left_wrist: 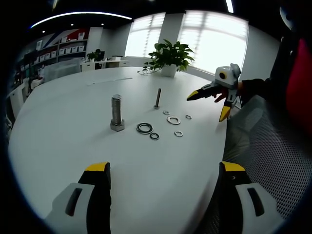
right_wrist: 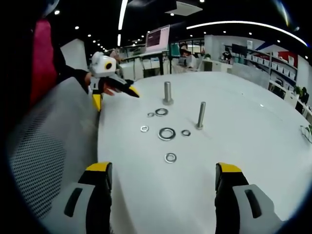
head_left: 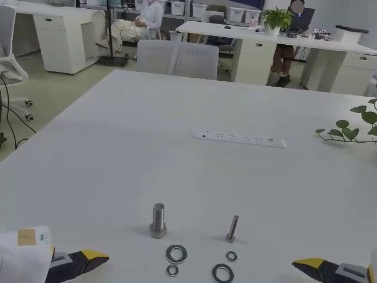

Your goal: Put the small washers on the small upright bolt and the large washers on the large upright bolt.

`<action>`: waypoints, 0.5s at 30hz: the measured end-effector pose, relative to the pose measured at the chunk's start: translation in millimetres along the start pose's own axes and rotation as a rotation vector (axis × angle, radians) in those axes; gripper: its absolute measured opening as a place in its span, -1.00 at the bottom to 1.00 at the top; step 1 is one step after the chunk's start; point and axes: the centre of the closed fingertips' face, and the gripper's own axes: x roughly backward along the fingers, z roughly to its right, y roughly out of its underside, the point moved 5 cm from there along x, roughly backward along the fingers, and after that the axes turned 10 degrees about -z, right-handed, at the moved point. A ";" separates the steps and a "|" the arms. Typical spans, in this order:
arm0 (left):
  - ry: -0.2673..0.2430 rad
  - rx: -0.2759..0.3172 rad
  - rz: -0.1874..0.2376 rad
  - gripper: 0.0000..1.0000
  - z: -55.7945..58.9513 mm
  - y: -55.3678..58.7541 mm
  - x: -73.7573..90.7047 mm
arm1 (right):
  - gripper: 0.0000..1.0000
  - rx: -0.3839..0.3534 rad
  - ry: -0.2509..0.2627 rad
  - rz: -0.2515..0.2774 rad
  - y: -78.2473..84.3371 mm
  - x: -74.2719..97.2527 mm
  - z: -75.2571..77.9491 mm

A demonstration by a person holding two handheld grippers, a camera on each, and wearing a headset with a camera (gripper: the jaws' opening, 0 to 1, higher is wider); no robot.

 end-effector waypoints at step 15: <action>-0.028 0.008 -0.005 0.82 2.2 -2.3 1.0 | 0.77 0.024 -0.020 0.008 0.1 -1.8 6.0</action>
